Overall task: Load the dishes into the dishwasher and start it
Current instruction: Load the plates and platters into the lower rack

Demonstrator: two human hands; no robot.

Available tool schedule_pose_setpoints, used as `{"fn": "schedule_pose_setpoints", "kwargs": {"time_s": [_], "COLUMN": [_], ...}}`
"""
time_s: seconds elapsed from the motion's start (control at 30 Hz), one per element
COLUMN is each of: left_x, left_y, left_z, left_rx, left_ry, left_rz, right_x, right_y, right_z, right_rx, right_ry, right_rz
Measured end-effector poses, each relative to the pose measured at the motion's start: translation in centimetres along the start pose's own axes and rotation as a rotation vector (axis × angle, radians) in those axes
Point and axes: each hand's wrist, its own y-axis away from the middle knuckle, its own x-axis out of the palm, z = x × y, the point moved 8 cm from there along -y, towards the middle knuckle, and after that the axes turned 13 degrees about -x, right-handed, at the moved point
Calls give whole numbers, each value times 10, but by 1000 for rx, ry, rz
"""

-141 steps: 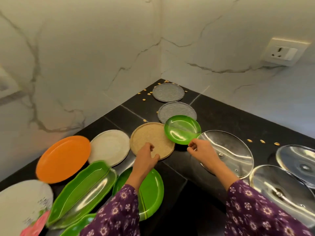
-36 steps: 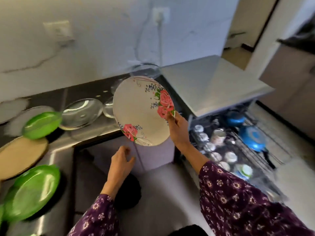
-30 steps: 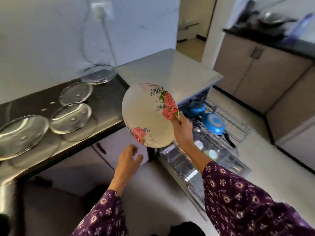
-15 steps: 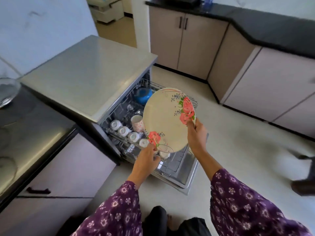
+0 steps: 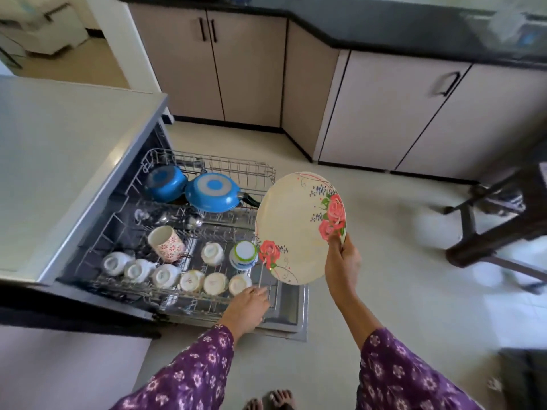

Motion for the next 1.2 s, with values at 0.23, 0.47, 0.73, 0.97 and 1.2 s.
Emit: {"fn": "schedule_pose_setpoints", "kwargs": {"time_s": [0.23,0.47,0.73,0.97,1.2], "left_x": [28,17,44,46,53], "left_y": [-8,-10,-1,6,24], "left_z": [21,25,35,71,138], "left_rx": [-59,-43,15,-50,-200], "left_ry": [9,-78,-420,-409,-335], "left_rz": [-59,-95,-97,-56,-53], "right_x": [-9,25,47,53,68], "right_y": [11,14,14,10,13], "right_z": [-33,-31,-25,-21,-18], "right_rx": [46,66,40,27,27], "right_ry": [-21,-41,-46,-10,-12], "right_rz": [-137,-58,-37,-63,-91]}}
